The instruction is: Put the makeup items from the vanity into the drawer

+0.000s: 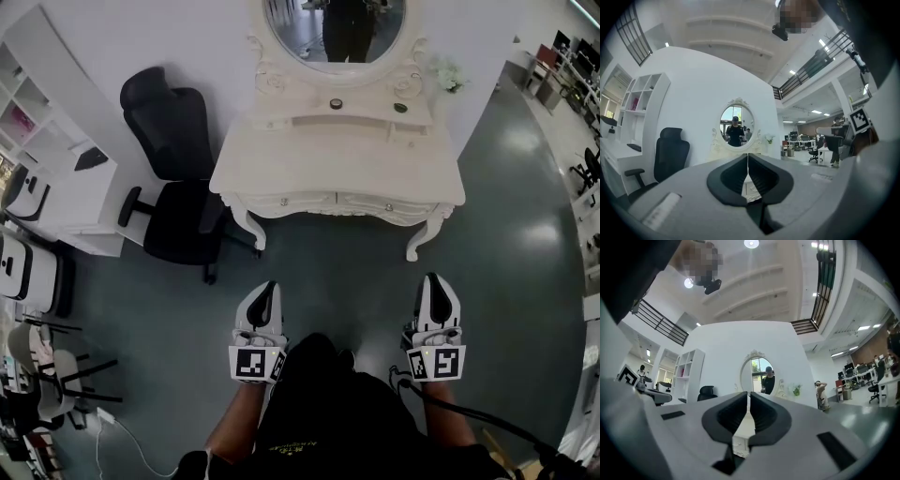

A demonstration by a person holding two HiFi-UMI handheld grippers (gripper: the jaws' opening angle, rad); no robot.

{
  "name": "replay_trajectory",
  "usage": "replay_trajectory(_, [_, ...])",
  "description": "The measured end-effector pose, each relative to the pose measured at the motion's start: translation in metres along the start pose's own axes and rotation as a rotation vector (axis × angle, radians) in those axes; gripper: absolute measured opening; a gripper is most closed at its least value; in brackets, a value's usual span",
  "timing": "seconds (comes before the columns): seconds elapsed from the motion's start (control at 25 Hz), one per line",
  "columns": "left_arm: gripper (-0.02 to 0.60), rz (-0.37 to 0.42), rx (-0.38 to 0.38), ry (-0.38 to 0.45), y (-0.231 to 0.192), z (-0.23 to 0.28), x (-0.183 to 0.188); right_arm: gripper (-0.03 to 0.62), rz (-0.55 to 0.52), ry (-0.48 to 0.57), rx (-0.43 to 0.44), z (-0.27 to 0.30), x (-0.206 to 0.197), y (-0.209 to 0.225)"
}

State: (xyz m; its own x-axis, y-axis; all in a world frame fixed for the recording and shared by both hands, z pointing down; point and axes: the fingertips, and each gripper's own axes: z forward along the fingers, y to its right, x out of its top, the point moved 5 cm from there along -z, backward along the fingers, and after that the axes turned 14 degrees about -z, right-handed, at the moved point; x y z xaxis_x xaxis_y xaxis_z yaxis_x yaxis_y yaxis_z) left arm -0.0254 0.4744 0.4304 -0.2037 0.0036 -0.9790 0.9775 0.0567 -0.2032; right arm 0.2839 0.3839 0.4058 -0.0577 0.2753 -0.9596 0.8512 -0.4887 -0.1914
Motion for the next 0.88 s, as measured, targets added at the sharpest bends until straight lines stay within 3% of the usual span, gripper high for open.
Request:
replay_trajectory(0.2, [0.021,0.012,-0.017,-0.016,-0.004,0.048,-0.007,0.091,0.023,0.001,0.019,0.031,-0.02,0.018])
replay_trajectory(0.48, [0.022,-0.003,-0.065,-0.021,-0.048,0.148,-0.019,0.091,-0.036,-0.035,-0.038,0.117,-0.057,0.04])
replay_trajectory(0.68, [0.023,-0.025,-0.082,-0.043,-0.102,0.241,-0.012,0.003,-0.081,-0.067,-0.084,0.218,-0.068,0.053])
replay_trajectory(0.88, [0.022,-0.035,-0.078,-0.042,-0.149,0.313,0.007,0.002,-0.093,-0.065,-0.039,0.324,-0.071,0.049])
